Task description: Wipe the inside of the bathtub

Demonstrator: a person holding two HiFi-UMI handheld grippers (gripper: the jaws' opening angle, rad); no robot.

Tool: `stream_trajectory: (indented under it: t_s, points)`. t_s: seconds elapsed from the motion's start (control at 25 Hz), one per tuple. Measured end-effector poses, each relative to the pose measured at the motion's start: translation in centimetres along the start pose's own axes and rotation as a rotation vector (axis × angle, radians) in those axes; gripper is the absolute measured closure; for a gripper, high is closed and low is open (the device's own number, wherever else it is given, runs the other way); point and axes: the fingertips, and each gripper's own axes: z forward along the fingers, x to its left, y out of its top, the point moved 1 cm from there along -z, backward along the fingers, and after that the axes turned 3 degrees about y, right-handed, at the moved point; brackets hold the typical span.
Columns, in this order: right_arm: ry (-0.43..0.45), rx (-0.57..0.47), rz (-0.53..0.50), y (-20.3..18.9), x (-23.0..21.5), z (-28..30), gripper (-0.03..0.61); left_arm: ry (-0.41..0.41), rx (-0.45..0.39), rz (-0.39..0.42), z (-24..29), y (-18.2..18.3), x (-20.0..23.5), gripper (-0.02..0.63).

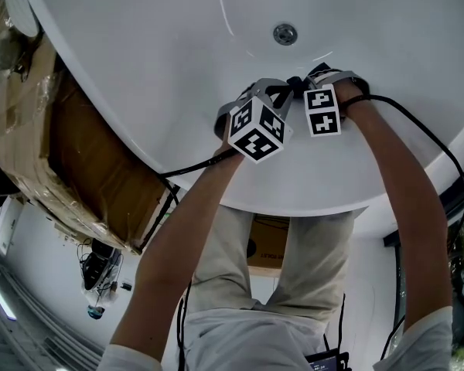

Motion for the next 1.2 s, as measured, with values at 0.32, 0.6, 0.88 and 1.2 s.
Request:
stream_trajectory:
  t_s: [0.32,0.6,0.88,1.2]
  points:
    - [0.016,-0.030,-0.007,1.5,2.3,-1.6,0.526,-0.015,0.018,0.037,-0.4,0.3,-1.1,0.618]
    - [0.076,-0.071,0.051,2.6,3.9,-3.2,0.526,-0.012,0.025,0.063,-1.3,0.9,-0.7,0.618]
    - [0.087,-0.074,0.014,4.1,6.3,-4.6,0.526,-0.022,0.033,0.103,-2.4,1.0,-1.3,0.618]
    - [0.095,-0.131,0.026,6.2,8.7,-6.4,0.526,-0.025,0.038,0.124,-3.4,0.4,-1.7,0.618]
